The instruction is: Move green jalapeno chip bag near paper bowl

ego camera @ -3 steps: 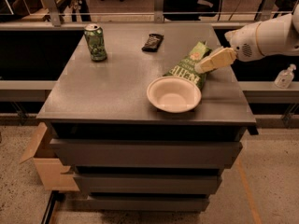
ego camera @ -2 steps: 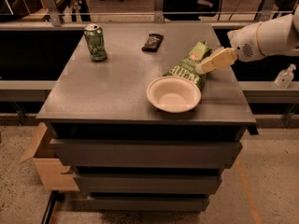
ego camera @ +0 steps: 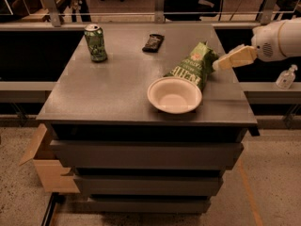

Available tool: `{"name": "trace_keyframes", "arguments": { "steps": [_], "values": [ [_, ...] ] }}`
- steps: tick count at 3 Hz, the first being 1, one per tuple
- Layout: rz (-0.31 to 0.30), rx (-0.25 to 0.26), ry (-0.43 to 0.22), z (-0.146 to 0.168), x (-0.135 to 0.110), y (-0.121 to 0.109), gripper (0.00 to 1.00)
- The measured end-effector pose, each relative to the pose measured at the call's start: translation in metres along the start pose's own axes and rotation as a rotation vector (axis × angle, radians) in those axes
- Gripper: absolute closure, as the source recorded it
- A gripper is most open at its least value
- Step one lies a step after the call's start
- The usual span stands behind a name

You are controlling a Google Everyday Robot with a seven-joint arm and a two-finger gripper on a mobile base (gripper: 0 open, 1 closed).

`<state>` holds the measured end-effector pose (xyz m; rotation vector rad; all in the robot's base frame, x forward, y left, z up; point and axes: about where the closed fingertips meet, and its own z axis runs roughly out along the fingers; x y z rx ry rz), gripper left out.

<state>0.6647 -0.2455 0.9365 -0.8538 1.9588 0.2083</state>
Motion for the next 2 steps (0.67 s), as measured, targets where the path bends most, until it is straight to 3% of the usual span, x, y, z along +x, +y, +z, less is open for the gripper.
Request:
{"name": "trace_keyframes", "arguments": {
  "steps": [2],
  "values": [
    [0.090, 0.208, 0.005, -0.054, 0.028, -0.053, 0.00]
  ]
}}
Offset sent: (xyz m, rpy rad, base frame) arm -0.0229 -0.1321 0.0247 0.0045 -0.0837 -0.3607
